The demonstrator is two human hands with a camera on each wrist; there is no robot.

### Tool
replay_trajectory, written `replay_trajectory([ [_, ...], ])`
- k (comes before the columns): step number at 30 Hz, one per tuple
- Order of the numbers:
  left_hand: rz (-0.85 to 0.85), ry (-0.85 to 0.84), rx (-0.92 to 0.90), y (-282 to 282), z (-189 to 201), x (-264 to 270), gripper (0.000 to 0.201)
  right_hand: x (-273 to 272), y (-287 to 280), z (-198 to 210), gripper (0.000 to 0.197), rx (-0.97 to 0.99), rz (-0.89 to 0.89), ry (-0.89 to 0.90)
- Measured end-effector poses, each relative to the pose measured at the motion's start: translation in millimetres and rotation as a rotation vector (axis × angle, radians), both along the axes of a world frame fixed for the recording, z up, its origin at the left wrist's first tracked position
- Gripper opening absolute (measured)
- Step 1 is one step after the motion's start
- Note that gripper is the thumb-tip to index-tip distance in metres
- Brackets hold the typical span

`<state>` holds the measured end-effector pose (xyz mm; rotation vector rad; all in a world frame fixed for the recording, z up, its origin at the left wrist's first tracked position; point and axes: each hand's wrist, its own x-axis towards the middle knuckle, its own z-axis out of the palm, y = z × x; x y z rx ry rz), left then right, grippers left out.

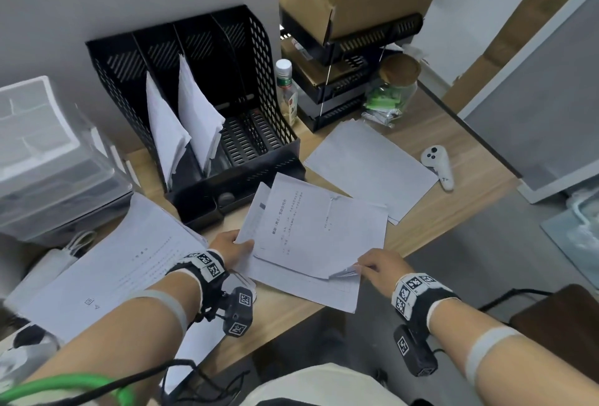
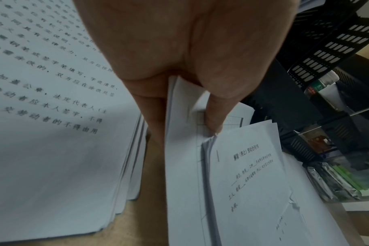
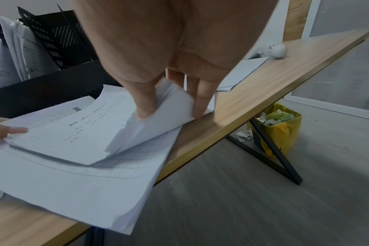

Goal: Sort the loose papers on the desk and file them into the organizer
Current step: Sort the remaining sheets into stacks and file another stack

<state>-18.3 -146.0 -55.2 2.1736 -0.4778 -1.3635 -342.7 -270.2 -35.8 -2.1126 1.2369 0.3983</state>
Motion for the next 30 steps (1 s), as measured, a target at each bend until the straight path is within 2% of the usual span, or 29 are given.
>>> replay_trajectory([
  [9, 0.004, -0.053, -0.024, 3.2, 17.0, 3.0, 0.039, 5.6, -11.7, 5.5, 0.032, -0.039, -0.130, 0.046],
  [12, 0.019, -0.104, -0.049, 7.8, 24.7, 7.9, 0.037, 14.4, -11.3, 8.5, 0.029, 0.001, -0.049, 0.088],
  [14, 0.014, -0.148, -0.086, 11.0, 31.2, 15.4, 0.033, 18.6, -11.6, 8.5, 0.027, 0.018, 0.087, 0.151],
  [15, 0.017, -0.166, -0.112, 13.3, 36.2, 20.5, 0.031, 19.5, -11.3, 6.1, 0.034, 0.008, 0.155, 0.187],
  [16, 0.022, -0.183, -0.141, 14.6, 41.5, 26.5, 0.030, 18.6, -11.6, 1.6, 0.050, -0.002, 0.188, 0.224],
  [18, 0.057, -0.223, -0.192, 17.9, 51.1, 41.1, 0.030, 17.1, -13.0, -8.3, 0.074, -0.034, 0.183, 0.284],
  [20, 0.112, -0.286, -0.228, 25.8, 60.4, 58.1, 0.027, 21.9, -12.7, -16.0, 0.078, -0.071, 0.178, 0.333],
  [23, 0.220, -0.365, -0.259, 41.9, 69.8, 79.2, 0.020, 34.2, -15.6, -19.4, 0.060, -0.109, 0.138, 0.420],
  [26, 0.406, -0.351, -0.344, 67.1, 77.0, 95.0, 0.027, 49.9, -18.4, -16.9, 0.040, -0.111, 0.062, 0.455],
  [30, 0.649, -0.321, -0.446, 102.9, 83.2, 114.3, 0.016, 67.1, -19.9, -14.6, 0.037, -0.129, -0.017, 0.424],
])
